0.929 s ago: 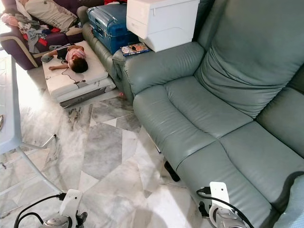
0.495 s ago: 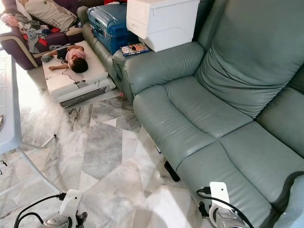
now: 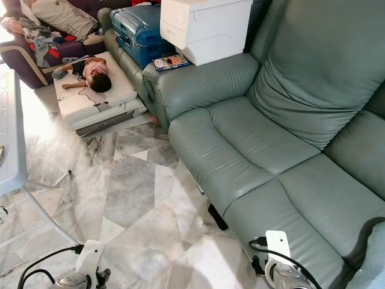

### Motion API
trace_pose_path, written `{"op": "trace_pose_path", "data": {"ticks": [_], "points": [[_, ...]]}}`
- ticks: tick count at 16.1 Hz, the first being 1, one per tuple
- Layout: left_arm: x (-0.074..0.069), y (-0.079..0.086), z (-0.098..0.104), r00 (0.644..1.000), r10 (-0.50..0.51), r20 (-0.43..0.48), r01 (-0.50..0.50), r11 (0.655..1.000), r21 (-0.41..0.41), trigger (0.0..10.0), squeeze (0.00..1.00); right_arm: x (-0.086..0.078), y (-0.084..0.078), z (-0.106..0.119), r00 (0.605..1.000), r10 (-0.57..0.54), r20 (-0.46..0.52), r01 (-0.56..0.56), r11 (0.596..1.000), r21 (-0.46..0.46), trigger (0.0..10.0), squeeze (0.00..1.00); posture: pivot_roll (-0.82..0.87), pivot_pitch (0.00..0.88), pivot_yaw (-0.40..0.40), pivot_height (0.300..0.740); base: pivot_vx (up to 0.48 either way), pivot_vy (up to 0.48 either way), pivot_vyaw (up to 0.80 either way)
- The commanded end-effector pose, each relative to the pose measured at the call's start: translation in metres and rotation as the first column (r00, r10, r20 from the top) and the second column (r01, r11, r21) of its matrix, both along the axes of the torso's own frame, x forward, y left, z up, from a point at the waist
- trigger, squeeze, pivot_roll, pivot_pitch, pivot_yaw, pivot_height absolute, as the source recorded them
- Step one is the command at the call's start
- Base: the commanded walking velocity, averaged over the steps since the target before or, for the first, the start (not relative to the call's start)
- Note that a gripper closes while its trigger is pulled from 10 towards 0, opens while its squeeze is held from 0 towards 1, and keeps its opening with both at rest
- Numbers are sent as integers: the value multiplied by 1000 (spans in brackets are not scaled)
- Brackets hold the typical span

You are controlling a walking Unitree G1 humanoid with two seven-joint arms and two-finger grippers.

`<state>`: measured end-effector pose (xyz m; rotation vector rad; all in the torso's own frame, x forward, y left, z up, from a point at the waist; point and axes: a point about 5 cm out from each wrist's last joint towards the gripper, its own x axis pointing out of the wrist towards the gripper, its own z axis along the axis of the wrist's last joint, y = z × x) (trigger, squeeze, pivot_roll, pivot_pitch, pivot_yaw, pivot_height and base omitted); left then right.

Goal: Picking trash to rubbish bin

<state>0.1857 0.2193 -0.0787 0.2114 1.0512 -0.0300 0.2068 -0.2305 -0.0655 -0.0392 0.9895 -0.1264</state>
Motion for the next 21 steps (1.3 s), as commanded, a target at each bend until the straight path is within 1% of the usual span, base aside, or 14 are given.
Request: {"op": "trace_pose_path", "data": {"ticks": [1,7,8,9,12,14,15,16,18,19,20,21], "points": [[47,23,32,950,254,182,-240,966,-95,10000,0,3,-10,4,995,-89,39,88,996,11,10000,0,22,26,40,740,0,0,0],[47,23,32,950,254,182,-240,966,-95,10000,0,3,-10,4,995,-89,39,88,996,11,10000,0,22,26,40,740,0,0,0],[33,22,24,953,267,143,-256,962,-94,10000,0,-8,4,-5,998,-63,8,63,998,12,10000,0,13,39,41,740,0,0,0],[27,21,20,953,274,127,-264,960,-91,10000,0,-10,6,-7,998,-59,5,59,998,16,10000,0,13,39,41,740,0,0,0],[27,10,17,955,270,125,-258,961,-103,10000,0,-11,6,-7,998,-58,6,58,998,14,10000,0,9,37,41,740,0,0,0],[36,0,19,952,273,135,-258,959,-122,10000,0,-11,5,-7,998,-58,7,58,998,10,10000,0,9,36,38,740,0,0,0],[38,-2,20,952,273,138,-257,958,-125,10000,0,-11,5,-7,998,-57,7,57,998,9,10000,0,9,36,38,740,0,0,0],[45,-7,23,950,277,145,-258,956,-137,10000,0,-10,4,-6,999,-52,15,52,999,-1,10000,0,8,36,37,740,0,0,0],[53,-14,27,949,273,158,-249,955,-159,10000,0,-5,-5,-1,996,-71,60,72,997,-18,10000,0,-1,36,38,740,0,0,0],[57,-16,30,946,272,178,-244,956,-165,10000,0,0,-13,5,991,-79,105,82,996,-28,10000,0,-1,37,38,740,0,0,0],[65,-15,36,939,260,224,-227,960,-164,10000,0,10,-22,14,984,-71,166,79,996,-42,10000,0,-2,39,40,740,0,0,0],[71,-13,41,939,234,254,-200,968,-154,10000,0,16,-26,20,977,-67,201,78,996,-43,10000,0,-5,40,41,740,0,0,0]]}}
